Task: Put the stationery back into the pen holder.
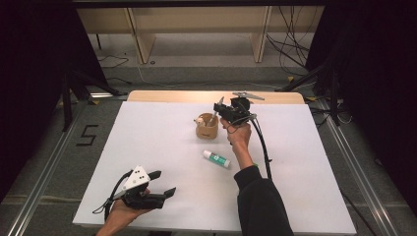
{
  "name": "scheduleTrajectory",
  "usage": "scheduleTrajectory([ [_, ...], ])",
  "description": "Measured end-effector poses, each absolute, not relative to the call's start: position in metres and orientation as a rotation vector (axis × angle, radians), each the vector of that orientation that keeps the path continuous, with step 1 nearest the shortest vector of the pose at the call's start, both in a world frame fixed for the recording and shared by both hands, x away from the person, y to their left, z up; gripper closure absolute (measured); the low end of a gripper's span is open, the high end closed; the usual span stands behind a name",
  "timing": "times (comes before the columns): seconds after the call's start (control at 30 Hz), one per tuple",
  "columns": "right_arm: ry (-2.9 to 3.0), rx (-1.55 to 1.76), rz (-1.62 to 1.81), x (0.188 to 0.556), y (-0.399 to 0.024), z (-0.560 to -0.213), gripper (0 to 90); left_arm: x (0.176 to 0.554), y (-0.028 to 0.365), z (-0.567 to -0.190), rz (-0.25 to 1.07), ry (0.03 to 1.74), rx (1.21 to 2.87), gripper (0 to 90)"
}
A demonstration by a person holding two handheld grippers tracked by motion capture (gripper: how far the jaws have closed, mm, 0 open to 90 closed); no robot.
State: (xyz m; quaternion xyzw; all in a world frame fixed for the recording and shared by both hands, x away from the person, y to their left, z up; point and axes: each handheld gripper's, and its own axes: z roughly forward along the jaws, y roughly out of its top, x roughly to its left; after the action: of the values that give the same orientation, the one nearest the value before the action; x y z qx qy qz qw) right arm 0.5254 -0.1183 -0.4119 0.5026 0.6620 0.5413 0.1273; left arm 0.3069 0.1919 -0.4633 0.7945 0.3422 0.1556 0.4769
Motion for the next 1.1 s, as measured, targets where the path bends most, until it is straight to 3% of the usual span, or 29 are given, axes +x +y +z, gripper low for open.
scheduleTrajectory([
  [0.13, 1.95, 1.484, 1.579, 0.528, -0.119, -0.411, 54.1, 0.306, 0.191, -0.463, 0.379, 0.829, 1.949, 20.6],
  [0.73, 2.1, 1.356, 1.479, 0.504, -0.144, -0.391, 30.1, 0.306, 0.191, -0.464, 0.379, 0.834, 1.948, 20.5],
  [1.1, 2.277, 1.222, 1.359, 0.478, -0.152, -0.392, 24.4, 0.307, 0.192, -0.464, 0.382, 0.84, 1.951, 20.1],
])
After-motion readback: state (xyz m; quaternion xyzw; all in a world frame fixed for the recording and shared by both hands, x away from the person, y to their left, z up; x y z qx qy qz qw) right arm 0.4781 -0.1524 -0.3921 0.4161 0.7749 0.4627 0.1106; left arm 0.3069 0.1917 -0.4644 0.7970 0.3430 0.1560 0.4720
